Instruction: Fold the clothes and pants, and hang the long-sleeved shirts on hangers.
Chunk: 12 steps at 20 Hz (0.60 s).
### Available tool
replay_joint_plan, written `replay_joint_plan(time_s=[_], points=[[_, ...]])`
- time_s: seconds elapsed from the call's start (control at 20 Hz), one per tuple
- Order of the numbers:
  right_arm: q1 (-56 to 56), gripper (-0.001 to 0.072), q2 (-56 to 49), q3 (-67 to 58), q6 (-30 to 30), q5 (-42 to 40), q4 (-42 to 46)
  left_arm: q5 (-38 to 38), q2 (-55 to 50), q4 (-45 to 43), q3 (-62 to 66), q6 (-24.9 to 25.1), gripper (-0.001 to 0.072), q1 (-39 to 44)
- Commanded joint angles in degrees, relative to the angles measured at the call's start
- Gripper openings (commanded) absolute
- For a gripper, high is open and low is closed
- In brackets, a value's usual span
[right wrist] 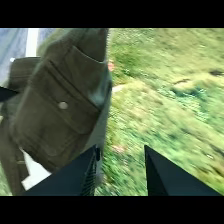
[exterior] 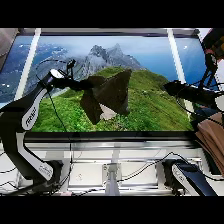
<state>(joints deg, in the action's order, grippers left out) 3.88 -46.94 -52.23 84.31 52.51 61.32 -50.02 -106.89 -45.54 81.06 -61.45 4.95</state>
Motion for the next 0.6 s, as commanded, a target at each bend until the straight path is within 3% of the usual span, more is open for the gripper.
replay_joint_plan(time_s=[0.0, 0.05, 0.2, 0.35, 0.45, 0.55], points=[[0.0, 0.0341, -0.02, 0.02, 0.22, -0.52, -3.32, 1.6, -0.15, 5.03, 0.0, 2.91, 0.0293, 0.55], [0.0, 0.0341, -0.02, 0.02, 0.28, -0.61, -4.17, 1.55, -0.13, 6.4, 0.0, 3.26, 0.0074, 0.55], [0.0, 0.034, -0.02, 0.02, 0.7, -0.57, -6.97, 0.9, 0.63, 8.09, 0.0, 3.5, 0.0051, 0.52], [0.0, 0.0194, -0.02, 0.02, 0.68, 1.03, -8.63, 0.92, 3.76, 8.07, 0.0, 4.15, 0.005, 0.55], [0.0, 0.0037, -0.02, 0.02, 0.66, 2.86, -8.87, 0.94, 7.15, 8.07, -0.02, 4.09, 0.0049, 0.57], [-0.02, 0.0035, -0.02, 0.02, 0.59, 4.42, -8.9, 0.92, 10.86, 8.09, -0.13, 3.8, 0.0049, 1.16]])
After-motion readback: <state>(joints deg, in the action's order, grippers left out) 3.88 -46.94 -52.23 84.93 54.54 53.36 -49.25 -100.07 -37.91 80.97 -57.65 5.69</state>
